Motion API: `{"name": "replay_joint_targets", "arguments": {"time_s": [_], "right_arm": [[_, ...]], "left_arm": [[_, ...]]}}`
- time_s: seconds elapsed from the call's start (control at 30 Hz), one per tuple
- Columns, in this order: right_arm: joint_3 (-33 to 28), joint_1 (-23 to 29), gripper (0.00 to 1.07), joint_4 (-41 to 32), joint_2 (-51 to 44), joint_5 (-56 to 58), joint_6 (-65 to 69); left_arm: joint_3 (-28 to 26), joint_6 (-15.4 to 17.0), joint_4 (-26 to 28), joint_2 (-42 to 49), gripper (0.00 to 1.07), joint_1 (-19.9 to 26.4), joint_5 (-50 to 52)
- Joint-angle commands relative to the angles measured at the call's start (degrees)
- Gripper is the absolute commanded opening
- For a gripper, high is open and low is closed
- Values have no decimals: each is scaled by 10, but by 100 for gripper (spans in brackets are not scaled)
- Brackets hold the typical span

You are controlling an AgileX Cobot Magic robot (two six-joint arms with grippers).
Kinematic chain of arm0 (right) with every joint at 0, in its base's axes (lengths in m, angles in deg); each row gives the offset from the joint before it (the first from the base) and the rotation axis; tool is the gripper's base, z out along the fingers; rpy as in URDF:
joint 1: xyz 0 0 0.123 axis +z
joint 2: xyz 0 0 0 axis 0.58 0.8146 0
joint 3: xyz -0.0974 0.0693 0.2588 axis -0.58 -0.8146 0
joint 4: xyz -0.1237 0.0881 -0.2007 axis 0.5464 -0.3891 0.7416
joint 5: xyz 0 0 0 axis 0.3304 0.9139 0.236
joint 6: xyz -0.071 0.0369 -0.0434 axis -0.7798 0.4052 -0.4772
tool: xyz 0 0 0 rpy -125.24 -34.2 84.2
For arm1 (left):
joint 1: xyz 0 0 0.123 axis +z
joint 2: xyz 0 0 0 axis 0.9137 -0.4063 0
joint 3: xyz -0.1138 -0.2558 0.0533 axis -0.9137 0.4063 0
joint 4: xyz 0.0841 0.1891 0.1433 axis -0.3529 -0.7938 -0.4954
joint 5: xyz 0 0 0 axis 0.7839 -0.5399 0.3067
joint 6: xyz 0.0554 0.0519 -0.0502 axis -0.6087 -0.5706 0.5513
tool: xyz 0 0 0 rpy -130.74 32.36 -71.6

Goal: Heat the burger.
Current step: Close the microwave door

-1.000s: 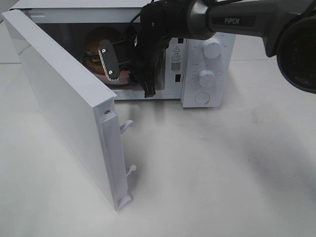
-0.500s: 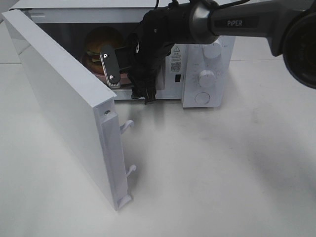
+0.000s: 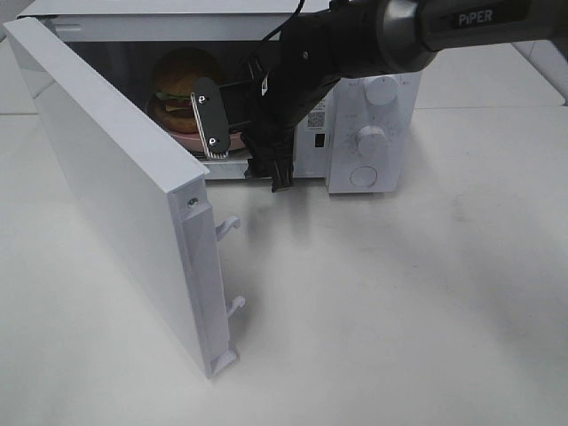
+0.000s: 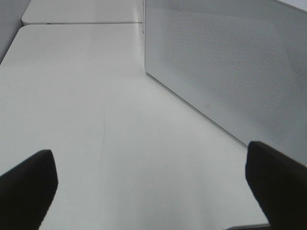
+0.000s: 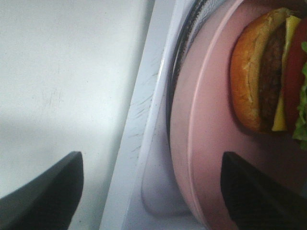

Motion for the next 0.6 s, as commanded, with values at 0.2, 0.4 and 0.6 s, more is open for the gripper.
{"name": "replay_joint_targets", "arguments": {"time_s": [0.2,0.4,0.6], "right_arm": [[-85,-1,77,-3,-76,-41,17],[-127,-2,76,-1,-113,-48,29],[-184,-3,76,1,-164,-49,32]], "left_arm": [[-1,0,-1,9,100,2,2],[-1,0,-1,9,100,2,2],[-1,0,-1,9,100,2,2]]}}
